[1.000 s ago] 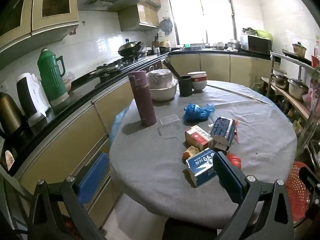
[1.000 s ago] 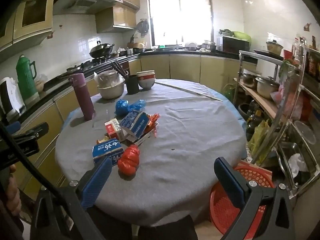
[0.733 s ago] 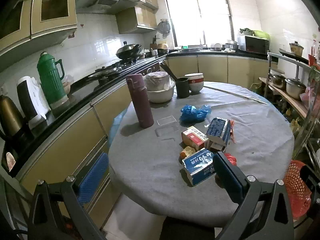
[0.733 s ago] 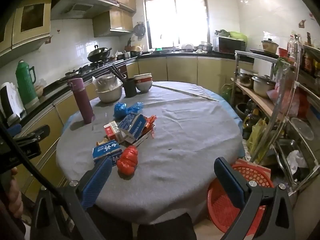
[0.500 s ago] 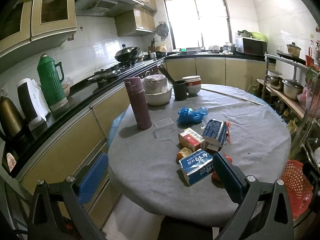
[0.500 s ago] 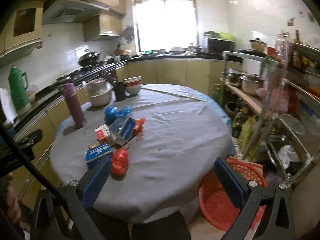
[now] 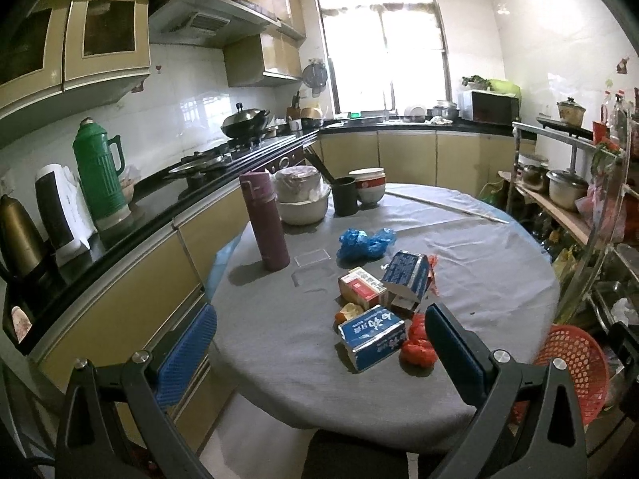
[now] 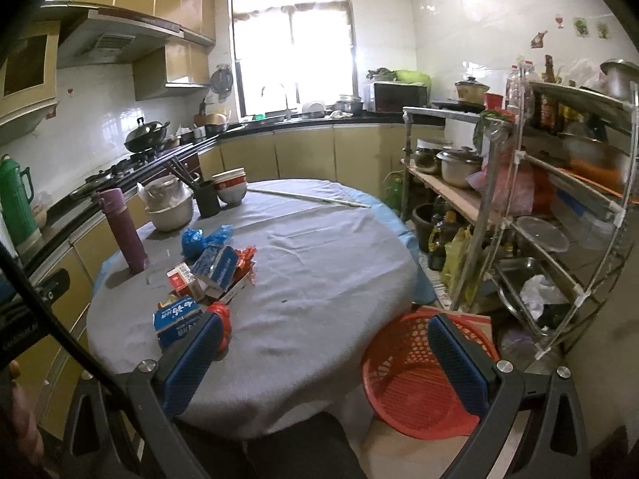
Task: Collect trash
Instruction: 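Move both tools toward the trash items on the table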
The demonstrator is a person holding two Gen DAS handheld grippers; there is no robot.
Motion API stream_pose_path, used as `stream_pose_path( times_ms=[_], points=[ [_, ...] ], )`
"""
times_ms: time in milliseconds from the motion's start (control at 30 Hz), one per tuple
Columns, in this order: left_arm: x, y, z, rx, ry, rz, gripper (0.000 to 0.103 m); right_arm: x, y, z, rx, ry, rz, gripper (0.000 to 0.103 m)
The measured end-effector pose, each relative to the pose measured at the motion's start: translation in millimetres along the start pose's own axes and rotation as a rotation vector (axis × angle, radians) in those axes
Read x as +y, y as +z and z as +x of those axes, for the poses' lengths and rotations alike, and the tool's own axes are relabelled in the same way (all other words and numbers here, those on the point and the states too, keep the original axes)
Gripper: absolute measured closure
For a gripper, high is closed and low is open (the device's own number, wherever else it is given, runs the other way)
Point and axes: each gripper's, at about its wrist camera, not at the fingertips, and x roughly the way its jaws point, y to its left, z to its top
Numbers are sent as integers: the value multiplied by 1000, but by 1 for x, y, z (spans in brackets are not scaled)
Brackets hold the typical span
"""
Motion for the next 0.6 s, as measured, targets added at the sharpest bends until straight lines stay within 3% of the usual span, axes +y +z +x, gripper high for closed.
stream_pose_path(
  times_ms=[300,600],
  points=[
    [1,-2,-8,3,-5,-10,0,-7,-1,-10,14,-21,4,0],
    [9,-4,8,39,23,-30,0,2,5,0,40,-21,-18,0]
  ],
)
